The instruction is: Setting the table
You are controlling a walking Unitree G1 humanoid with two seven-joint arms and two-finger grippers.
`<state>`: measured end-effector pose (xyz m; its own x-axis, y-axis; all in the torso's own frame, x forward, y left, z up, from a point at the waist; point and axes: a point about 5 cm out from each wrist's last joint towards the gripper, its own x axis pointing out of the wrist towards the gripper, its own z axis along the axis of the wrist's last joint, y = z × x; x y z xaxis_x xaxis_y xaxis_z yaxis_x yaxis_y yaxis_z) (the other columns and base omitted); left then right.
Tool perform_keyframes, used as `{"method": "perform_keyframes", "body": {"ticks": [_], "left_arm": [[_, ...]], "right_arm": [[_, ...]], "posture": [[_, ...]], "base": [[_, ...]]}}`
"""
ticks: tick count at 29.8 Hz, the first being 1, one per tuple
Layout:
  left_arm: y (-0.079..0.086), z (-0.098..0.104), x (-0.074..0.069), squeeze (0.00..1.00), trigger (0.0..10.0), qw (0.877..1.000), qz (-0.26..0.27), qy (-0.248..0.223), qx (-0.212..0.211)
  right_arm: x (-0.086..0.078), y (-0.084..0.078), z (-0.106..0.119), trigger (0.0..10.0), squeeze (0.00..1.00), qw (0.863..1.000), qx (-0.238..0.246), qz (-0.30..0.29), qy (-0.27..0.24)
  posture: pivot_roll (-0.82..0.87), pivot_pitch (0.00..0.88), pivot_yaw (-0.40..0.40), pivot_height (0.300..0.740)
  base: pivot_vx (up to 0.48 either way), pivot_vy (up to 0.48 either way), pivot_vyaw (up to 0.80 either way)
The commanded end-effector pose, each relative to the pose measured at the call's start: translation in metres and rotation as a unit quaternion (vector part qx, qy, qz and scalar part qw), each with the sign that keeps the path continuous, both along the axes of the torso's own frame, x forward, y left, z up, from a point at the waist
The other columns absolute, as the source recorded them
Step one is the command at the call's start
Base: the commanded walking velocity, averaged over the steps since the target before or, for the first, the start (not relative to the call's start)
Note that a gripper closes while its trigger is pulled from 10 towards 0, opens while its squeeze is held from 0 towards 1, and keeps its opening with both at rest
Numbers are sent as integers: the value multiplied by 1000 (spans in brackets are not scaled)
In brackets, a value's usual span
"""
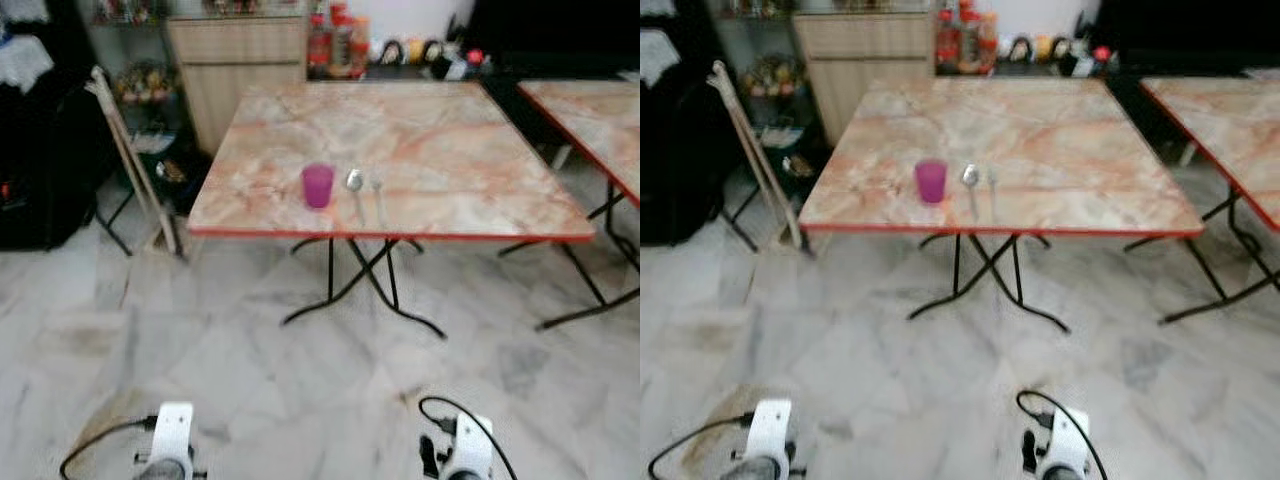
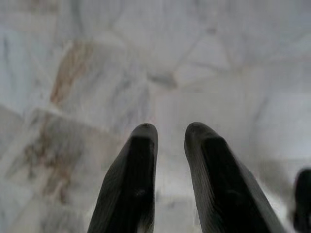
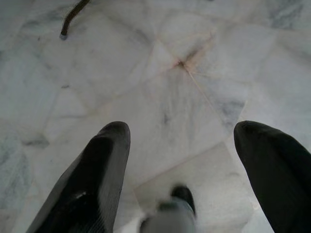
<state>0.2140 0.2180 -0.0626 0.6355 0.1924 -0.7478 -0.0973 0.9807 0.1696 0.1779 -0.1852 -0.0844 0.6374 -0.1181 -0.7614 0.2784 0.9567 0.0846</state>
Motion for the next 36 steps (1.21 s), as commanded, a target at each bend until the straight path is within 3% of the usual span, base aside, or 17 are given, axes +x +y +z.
{"method": "perform_keyframes", "body": {"ticks": [1, 9, 36], "left_arm": [[-6, -3, -3, 0, 10000, 1000, 3, 5, -8], [-11, -7, -8, 0, 10000, 1000, -2, 14, -12], [-6, -8, -11, 0, 10000, 1000, -22, 20, -6]], "right_arm": [[0, -8, 1, 10000, 0, 1000, -9, -4, 3], [6, -12, 4, 10000, 0, 1000, -10, -16, -9], [-6, -6, -2, 10000, 0, 1000, -1, -25, 5]], "posture": [[-5, 0, -3, 740], [-30, 0, 6, 740], [-29, 0, 43, 740]], "base": [[251, 0, 0], [251, 0, 0], [254, 0, 0]]}}
